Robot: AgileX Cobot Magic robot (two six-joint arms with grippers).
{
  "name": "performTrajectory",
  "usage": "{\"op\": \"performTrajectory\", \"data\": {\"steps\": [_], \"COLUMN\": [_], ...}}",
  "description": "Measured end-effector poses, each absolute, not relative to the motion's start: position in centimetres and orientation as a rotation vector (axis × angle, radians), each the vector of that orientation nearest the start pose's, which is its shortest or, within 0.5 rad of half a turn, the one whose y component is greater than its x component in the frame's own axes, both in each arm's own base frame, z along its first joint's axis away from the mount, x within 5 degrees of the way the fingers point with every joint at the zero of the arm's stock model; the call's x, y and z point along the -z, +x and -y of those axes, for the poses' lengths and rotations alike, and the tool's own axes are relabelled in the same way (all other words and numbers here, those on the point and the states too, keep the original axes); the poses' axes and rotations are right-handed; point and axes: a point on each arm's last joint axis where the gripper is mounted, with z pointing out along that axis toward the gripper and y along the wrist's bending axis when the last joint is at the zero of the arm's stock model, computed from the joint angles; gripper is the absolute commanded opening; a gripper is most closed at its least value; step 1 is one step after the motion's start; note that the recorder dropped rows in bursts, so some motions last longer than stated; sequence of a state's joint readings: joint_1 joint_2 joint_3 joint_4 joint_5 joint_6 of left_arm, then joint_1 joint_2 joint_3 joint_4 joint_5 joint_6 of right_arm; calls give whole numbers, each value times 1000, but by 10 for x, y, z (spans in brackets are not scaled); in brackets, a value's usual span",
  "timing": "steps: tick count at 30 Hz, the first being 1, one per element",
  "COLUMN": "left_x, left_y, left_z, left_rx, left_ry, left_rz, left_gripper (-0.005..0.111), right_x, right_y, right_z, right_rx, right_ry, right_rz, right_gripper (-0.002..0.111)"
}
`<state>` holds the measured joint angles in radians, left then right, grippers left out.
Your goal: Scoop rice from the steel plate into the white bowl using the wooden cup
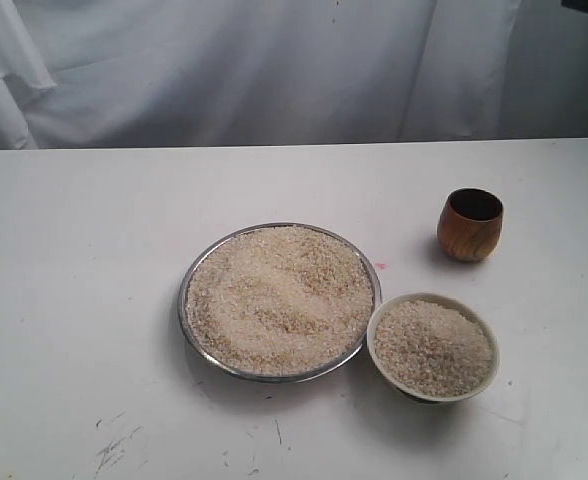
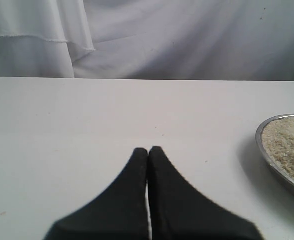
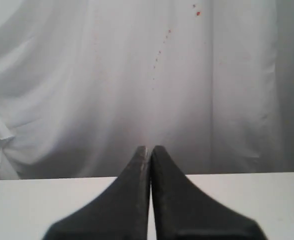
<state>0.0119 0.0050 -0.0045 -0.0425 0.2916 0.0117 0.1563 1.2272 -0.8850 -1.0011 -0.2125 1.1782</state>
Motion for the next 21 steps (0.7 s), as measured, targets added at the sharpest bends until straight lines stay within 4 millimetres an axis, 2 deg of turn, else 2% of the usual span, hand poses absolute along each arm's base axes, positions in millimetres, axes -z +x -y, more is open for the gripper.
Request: {"op": "performTrajectory", "data": {"steps": [6,12,21], "left_x": [-188,-188,-188], "left_y": [55,55,55], "left_z": [0,0,0], "left_rx": [23,23,23], "left_ry": [-28,-28,-28], "left_rz": [-1775,-1775,-1775], "left_gripper": [0,0,0], "right_x": [-354,-369,-396], "right_y": [228,188,140], "right_z": [-54,-46,-32], "right_rx": [-353,-379,-313], "right_ry": [-55,-36,-61], "right_rz": [-1716,-1615,-1449], "right_gripper": [0,0,0]}}
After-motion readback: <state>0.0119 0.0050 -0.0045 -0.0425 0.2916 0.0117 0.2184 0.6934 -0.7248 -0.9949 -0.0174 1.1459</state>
